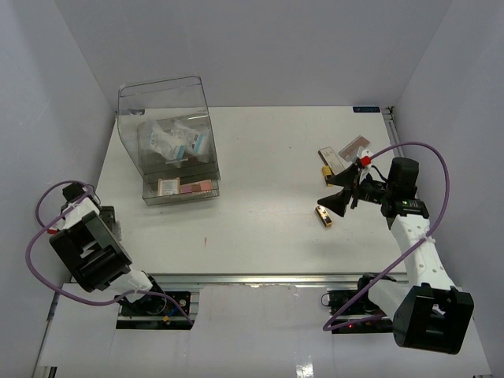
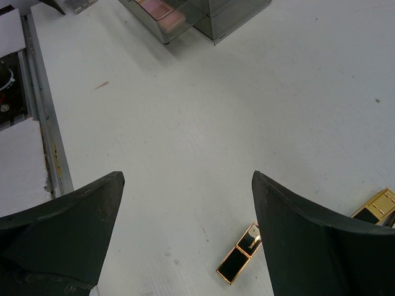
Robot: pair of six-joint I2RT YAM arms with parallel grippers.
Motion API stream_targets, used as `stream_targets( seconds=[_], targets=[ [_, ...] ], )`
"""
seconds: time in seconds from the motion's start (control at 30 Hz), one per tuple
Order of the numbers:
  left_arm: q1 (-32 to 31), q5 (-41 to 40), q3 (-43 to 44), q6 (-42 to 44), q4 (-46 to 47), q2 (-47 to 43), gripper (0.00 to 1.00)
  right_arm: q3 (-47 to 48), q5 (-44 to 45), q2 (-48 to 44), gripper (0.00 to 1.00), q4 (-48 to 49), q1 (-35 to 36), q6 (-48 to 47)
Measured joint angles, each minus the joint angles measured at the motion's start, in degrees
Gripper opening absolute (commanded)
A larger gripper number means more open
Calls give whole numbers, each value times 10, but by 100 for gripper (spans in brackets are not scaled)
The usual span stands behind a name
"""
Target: Organize the makeup
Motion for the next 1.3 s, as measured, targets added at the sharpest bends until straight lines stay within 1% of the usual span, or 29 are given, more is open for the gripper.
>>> stream_targets(
  seconds=[0.23, 0.53, 0.8, 1.03, 1.3],
  targets=[
    [0, 19, 4, 7, 7, 5, 98, 0, 4, 5, 90, 0, 0, -1],
    [0, 50, 8, 10, 8, -19, 98, 0, 8, 11, 90, 0, 0, -3],
    [0, 55, 15, 6, 11, 15, 98, 0, 10, 11, 90, 0, 0, -3],
    [0, 54, 16, 5, 11, 21, 98, 0, 10, 11, 90, 0, 0, -3],
    [0, 40, 58, -3, -9, 65, 98, 0, 10, 11, 90, -1, 0, -4]
  ],
)
